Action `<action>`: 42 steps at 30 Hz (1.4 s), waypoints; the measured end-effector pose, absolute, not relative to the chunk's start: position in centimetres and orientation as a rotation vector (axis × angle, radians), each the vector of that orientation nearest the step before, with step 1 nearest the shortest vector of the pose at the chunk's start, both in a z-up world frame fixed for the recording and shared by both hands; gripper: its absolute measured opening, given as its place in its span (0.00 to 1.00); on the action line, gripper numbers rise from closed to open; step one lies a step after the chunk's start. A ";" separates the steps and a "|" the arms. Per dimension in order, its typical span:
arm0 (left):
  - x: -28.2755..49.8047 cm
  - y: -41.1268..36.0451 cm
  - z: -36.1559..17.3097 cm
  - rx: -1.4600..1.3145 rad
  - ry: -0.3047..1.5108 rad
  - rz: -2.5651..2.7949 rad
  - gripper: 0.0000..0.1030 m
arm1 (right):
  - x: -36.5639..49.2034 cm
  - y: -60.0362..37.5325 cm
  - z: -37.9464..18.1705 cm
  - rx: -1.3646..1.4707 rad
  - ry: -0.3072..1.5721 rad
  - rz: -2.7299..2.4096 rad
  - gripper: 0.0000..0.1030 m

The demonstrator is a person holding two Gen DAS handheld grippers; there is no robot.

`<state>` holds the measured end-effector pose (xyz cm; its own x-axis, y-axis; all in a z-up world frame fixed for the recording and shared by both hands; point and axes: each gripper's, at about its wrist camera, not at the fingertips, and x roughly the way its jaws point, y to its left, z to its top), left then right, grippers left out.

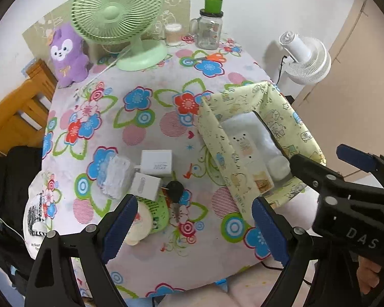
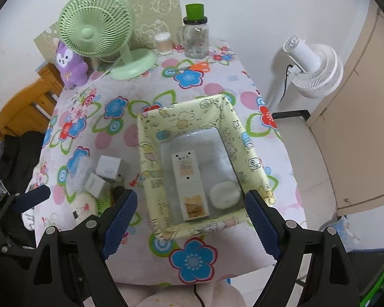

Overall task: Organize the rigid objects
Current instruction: 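Withdraw both tools from the basket back over the table objects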

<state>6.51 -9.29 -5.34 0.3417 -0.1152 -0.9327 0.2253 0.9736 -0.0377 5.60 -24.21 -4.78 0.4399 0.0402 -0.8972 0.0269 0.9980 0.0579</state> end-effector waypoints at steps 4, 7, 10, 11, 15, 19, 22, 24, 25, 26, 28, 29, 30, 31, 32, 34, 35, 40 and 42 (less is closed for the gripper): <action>6.1 -7.7 -4.8 0.073 1.183 -0.244 0.89 | 5.0 -23.2 -4.4 0.072 1.106 0.012 0.85; 5.7 -6.4 -4.5 0.076 1.163 -0.234 0.89 | 4.4 -22.2 -4.0 0.073 1.093 0.014 0.85; 5.0 -5.0 -4.4 0.093 1.152 -0.227 0.89 | 3.8 -21.1 -3.7 0.061 1.074 0.016 0.85; 4.9 -4.7 -4.4 0.097 1.148 -0.226 0.89 | 3.5 -20.6 -3.5 0.060 1.066 0.014 0.85; 4.0 -3.0 -4.3 0.110 1.125 -0.230 0.89 | 2.9 -19.2 -3.2 0.066 1.052 0.019 0.85; 3.2 -1.2 -3.9 0.101 1.092 -0.217 0.89 | 2.2 -17.5 -3.1 0.067 1.041 0.023 0.85; 2.8 0.2 -3.9 0.101 1.081 -0.207 0.89 | 1.7 -16.3 -3.2 0.069 1.039 0.032 0.85; 2.5 1.2 -4.0 0.096 1.085 -0.206 0.89 | 1.3 -15.4 -3.3 0.071 1.044 0.044 0.85; 2.5 1.6 -4.1 0.093 1.090 -0.208 0.89 | 1.2 -15.0 -3.4 0.072 1.045 0.046 0.85; 2.3 2.1 -4.3 0.090 1.094 -0.210 0.89 | 1.0 -14.6 -3.5 0.072 1.046 0.048 0.85; 2.0 2.7 -4.5 0.089 1.095 -0.214 0.89 | 0.6 -14.0 -3.7 0.073 1.053 0.047 0.85; 1.8 3.1 -4.6 0.091 1.096 -0.218 0.89 | 0.5 -13.8 -3.8 0.076 1.056 0.046 0.85; 1.6 3.3 -4.7 0.095 1.096 -0.221 0.89 | 0.4 -13.6 -4.0 0.079 1.061 0.046 0.85; 1.4 3.6 -4.9 0.101 1.095 -0.226 0.89 | 0.3 -13.4 -4.0 0.082 1.063 0.044 0.85; 1.3 3.7 -5.0 0.105 1.096 -0.227 0.89 | 0.2 -13.1 -4.2 0.083 1.068 0.041 0.85; 1.2 4.0 -5.4 0.111 1.105 -0.229 0.88 | 0.1 -12.7 -4.4 0.080 1.073 0.040 0.85; 1.2 4.2 -5.7 0.112 1.110 -0.229 0.88 | 0.1 -12.4 -4.5 0.077 1.071 0.042 0.85; 1.4 5.1 -6.8 0.094 1.123 -0.243 0.87 | 0.3 -11.2 -4.9 0.056 1.055 0.058 0.85; 1.6 5.2 -7.1 0.095 1.121 -0.247 0.85 | 0.6 -10.7 -5.3 0.052 1.061 0.064 0.85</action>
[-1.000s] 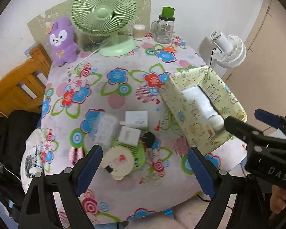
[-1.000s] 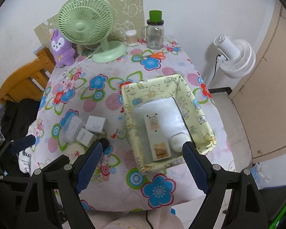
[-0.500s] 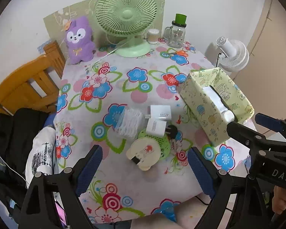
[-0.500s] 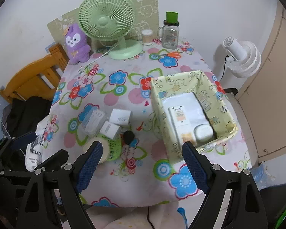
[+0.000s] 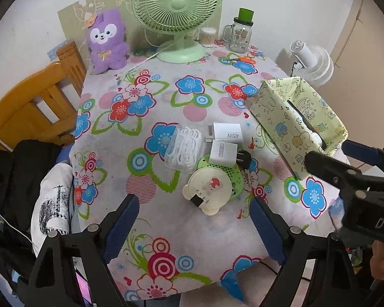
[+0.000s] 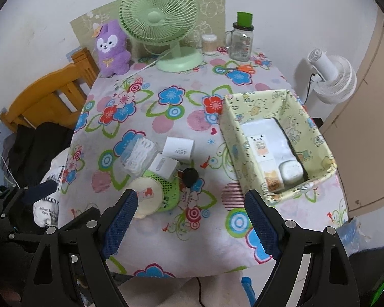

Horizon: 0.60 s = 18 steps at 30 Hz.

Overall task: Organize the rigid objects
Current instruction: 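Withdraw both tools from the basket back over the table objects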

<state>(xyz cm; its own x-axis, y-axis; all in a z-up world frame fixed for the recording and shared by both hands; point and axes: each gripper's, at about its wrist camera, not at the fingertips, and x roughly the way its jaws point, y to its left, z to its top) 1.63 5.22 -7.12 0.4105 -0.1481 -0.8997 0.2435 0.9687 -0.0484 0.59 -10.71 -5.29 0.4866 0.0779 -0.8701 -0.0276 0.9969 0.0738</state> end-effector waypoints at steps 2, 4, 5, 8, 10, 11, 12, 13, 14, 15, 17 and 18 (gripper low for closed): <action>1.9 5.2 -7.5 0.112 1.120 -0.248 0.85 | 0.9 -10.1 -5.9 0.043 1.070 0.073 0.85; 2.1 5.1 -7.9 0.123 1.116 -0.249 0.85 | 1.2 -9.6 -6.4 0.032 1.071 0.084 0.85; 2.3 5.1 -8.2 0.129 1.111 -0.250 0.85 | 1.4 -9.4 -6.6 0.025 1.071 0.088 0.85; 2.7 5.1 -8.9 0.141 1.097 -0.239 0.85 | 2.0 -8.8 -7.4 0.009 1.076 0.111 0.84; 3.0 5.0 -9.7 0.141 1.100 -0.245 0.85 | 2.4 -8.5 -8.2 0.005 1.078 0.129 0.84; 3.2 5.0 -10.0 0.135 1.104 -0.249 0.85 | 2.7 -8.4 -8.6 0.006 1.081 0.131 0.84; 3.3 5.1 -10.4 0.126 1.107 -0.253 0.85 | 2.8 -8.3 -8.9 0.009 1.085 0.132 0.84; 3.4 5.1 -10.8 0.111 1.111 -0.261 0.85 | 3.0 -8.3 -9.4 0.014 1.091 0.135 0.84; 3.5 5.1 -11.4 0.097 1.120 -0.272 0.85 | 3.3 -8.2 -9.8 0.018 1.096 0.140 0.84; 3.6 5.1 -11.8 0.090 1.130 -0.277 0.85 | 3.5 -8.2 -10.2 0.017 1.096 0.141 0.84; 3.9 4.9 -13.0 0.086 1.152 -0.284 0.85 | 3.8 -8.2 -11.0 0.010 1.091 0.138 0.84; 3.9 4.8 -13.3 0.085 1.159 -0.283 0.85 | 3.9 -8.2 -11.4 0.009 1.092 0.135 0.84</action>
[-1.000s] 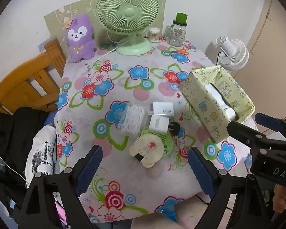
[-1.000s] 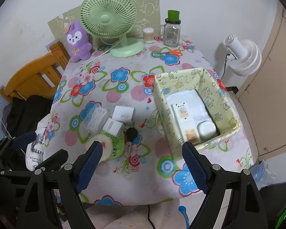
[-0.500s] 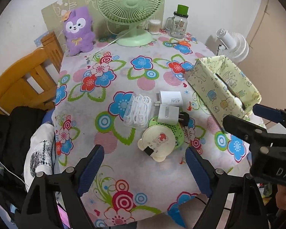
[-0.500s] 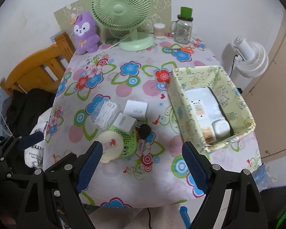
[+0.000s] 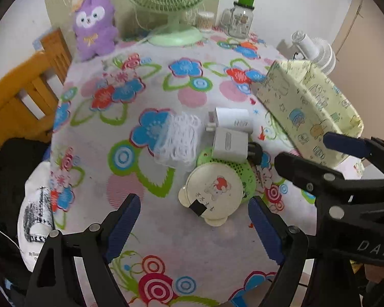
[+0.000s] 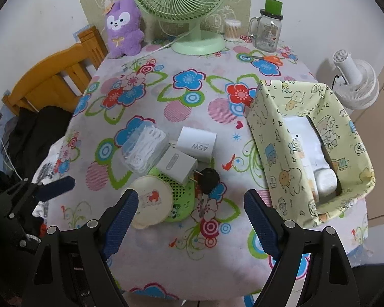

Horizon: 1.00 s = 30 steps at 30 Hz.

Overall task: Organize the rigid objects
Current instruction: 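Withdraw both tools from the basket back over the table objects, then move right tool to the small white charger while left tool hovers over the round mirror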

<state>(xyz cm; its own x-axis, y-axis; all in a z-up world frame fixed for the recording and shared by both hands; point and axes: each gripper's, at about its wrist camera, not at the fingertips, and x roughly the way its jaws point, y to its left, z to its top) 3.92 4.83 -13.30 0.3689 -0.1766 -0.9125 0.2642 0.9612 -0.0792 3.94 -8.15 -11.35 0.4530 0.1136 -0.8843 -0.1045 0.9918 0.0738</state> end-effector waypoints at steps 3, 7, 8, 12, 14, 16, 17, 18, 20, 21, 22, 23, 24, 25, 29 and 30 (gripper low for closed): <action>4.3 4.8 -14.5 0.071 1.183 -0.287 0.85 | 4.5 -8.4 -12.7 0.020 1.113 0.127 0.84; 5.1 4.7 -16.0 0.045 1.215 -0.288 0.85 | 5.1 -8.6 -14.5 0.024 1.133 0.135 0.84; 5.3 4.6 -16.4 0.040 1.225 -0.291 0.85 | 5.3 -8.7 -14.9 0.026 1.138 0.136 0.84; 5.6 4.1 -17.5 0.037 1.244 -0.303 0.85 | 5.9 -9.2 -16.3 0.068 1.159 0.141 0.84; 5.8 3.6 -18.0 0.058 1.252 -0.305 0.85 | 6.2 -9.3 -16.8 0.071 1.167 0.142 0.84; 5.9 3.2 -18.4 0.072 1.258 -0.310 0.85 | 6.5 -9.2 -17.3 0.057 1.173 0.143 0.84; 5.9 2.9 -18.7 0.075 1.264 -0.316 0.85 | 6.5 -9.2 -17.5 0.052 1.175 0.143 0.84; 6.0 2.8 -18.9 0.075 1.268 -0.320 0.85 | 6.6 -9.3 -17.7 0.050 1.177 0.143 0.84; 6.2 2.4 -19.3 0.078 1.279 -0.325 0.85 | 6.7 -9.4 -18.1 0.049 1.184 0.141 0.84; 6.3 2.3 -19.5 0.082 1.281 -0.325 0.85 | 6.8 -9.5 -18.3 0.050 1.187 0.140 0.84; 6.4 2.1 -19.6 0.088 1.281 -0.326 0.85 | 6.9 -9.5 -18.5 0.052 1.192 0.136 0.84; 6.5 2.0 -19.8 0.091 1.283 -0.328 0.85 | 6.9 -9.6 -18.7 0.055 1.197 0.132 0.84; 6.7 1.9 -19.9 0.092 1.287 -0.330 0.85 | 7.0 -9.7 -18.9 0.059 1.200 0.129 0.84; 6.8 1.8 -20.0 0.090 1.290 -0.333 0.85 | 7.1 -9.8 -19.1 0.066 1.207 0.124 0.84; 7.3 1.6 -20.4 0.106 1.305 -0.337 0.84 | 7.3 -9.9 -19.5 0.079 1.219 0.119 0.84; 7.5 1.5 -20.6 0.110 1.318 -0.340 0.82 | 7.3 -9.9 -19.5 0.077 1.220 0.117 0.84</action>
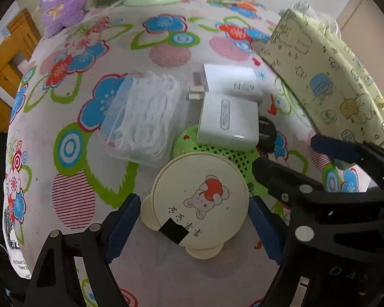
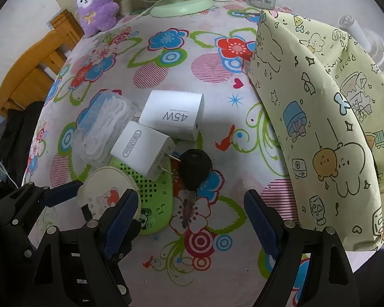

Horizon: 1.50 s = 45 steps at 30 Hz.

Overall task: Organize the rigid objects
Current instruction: 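Move right tool to the small white charger while left tool hovers over the round mirror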

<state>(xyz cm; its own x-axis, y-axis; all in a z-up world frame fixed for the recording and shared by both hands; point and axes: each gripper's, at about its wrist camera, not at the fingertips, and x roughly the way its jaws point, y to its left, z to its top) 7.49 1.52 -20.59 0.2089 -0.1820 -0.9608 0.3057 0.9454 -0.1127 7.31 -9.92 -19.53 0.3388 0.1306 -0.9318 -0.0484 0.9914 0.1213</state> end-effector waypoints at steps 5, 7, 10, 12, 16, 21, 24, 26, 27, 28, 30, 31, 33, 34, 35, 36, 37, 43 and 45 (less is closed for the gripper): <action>7.8 1.6 -20.7 0.101 1.322 -0.345 0.82 | 7.5 -9.9 -19.7 0.063 1.222 0.116 0.84; 7.8 1.5 -20.7 0.111 1.317 -0.345 0.82 | 7.7 -9.9 -19.8 0.062 1.226 0.117 0.84; 7.7 1.3 -20.7 0.124 1.314 -0.344 0.82 | 8.1 -9.5 -19.8 0.056 1.226 0.123 0.84; 7.7 1.3 -20.7 0.123 1.319 -0.336 0.82 | 8.4 -9.1 -19.6 0.044 1.223 0.131 0.84; 7.0 2.6 -20.4 0.097 1.332 -0.317 0.82 | 9.0 -8.2 -19.4 0.015 1.215 0.152 0.84; 6.5 4.5 -20.1 0.091 1.333 -0.285 0.82 | 9.9 -6.6 -19.6 -0.012 1.218 0.182 0.84; 6.6 5.5 -20.2 0.072 1.337 -0.259 0.82 | 10.3 -5.7 -19.9 -0.043 1.220 0.191 0.84; 6.8 6.2 -20.4 0.049 1.340 -0.241 0.82 | 10.7 -5.3 -20.1 -0.056 1.221 0.191 0.84; 7.0 6.4 -20.5 0.042 1.346 -0.243 0.82 | 10.9 -5.2 -20.2 -0.057 1.221 0.189 0.84; 7.1 6.7 -20.5 0.035 1.349 -0.241 0.82 | 11.2 -5.1 -20.3 -0.058 1.222 0.188 0.84; 7.7 7.0 -20.7 0.018 1.352 -0.231 0.82 | 11.7 -4.9 -20.5 -0.058 1.229 0.180 0.84; 7.9 7.3 -20.6 0.009 1.352 -0.226 0.82 | 11.9 -4.8 -20.6 -0.058 1.233 0.175 0.84; 8.3 7.9 -20.5 -0.010 1.348 -0.214 0.82 | 12.2 -4.8 -20.8 -0.056 1.240 0.166 0.84; 8.5 8.2 -20.4 -0.016 1.348 -0.212 0.82 | 12.4 -4.8 -21.0 -0.053 1.244 0.158 0.84; 8.7 8.5 -20.4 -0.019 1.348 -0.206 0.82 | 12.5 -4.7 -21.0 -0.051 1.247 0.154 0.84; 8.8 8.9 -20.3 -0.019 1.349 -0.205 0.82 | 12.7 -4.7 -21.1 -0.052 1.250 0.150 0.83; 9.0 9.2 -20.4 -0.015 1.350 -0.205 0.82 | 12.7 -4.8 -21.2 -0.054 1.250 0.144 0.81; 10.2 8.6 -20.7 -0.008 1.355 -0.200 0.82 | 13.2 -5.0 -20.9 -0.033 1.237 0.127 0.63; 10.2 8.5 -20.7 -0.008 1.353 -0.206 0.82 | 13.2 -5.1 -20.9 -0.027 1.238 0.122 0.61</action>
<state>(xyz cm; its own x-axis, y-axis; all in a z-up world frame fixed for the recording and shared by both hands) 10.19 8.54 -20.69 0.2006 -0.1515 -0.9679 0.1428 0.9819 -0.1241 13.24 -5.11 -20.86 0.3211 0.0781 -0.9438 -0.1070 0.9932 0.0458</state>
